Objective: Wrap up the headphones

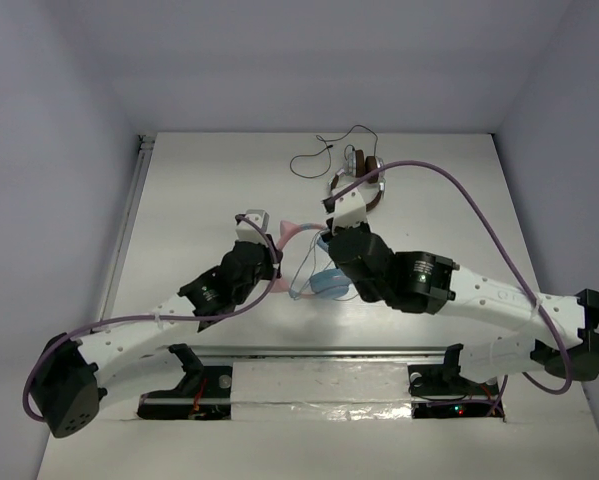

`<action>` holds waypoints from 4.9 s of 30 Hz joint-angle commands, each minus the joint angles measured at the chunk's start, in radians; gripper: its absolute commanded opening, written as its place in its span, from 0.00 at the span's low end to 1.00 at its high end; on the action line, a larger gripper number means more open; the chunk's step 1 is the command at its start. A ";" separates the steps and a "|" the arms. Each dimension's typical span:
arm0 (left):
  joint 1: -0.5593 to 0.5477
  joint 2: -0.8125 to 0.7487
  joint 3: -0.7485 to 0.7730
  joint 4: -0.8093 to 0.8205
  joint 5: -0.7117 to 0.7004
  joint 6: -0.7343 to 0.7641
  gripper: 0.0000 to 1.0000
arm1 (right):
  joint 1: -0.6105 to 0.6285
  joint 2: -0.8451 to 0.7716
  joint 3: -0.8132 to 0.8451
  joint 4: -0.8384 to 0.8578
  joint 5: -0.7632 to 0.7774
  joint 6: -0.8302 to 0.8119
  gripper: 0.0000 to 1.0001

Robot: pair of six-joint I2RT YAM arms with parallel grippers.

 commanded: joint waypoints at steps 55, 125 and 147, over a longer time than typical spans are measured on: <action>-0.033 -0.306 0.203 -0.065 0.230 -0.020 0.00 | -0.407 -0.186 -0.516 0.622 -0.505 0.135 0.00; -0.033 -0.236 0.256 0.037 0.133 -0.150 0.00 | -0.458 -0.301 -0.755 0.908 -0.735 0.213 0.61; -0.033 -0.233 0.264 0.043 0.187 -0.166 0.00 | -0.467 -0.087 -0.748 1.209 -0.886 0.150 0.58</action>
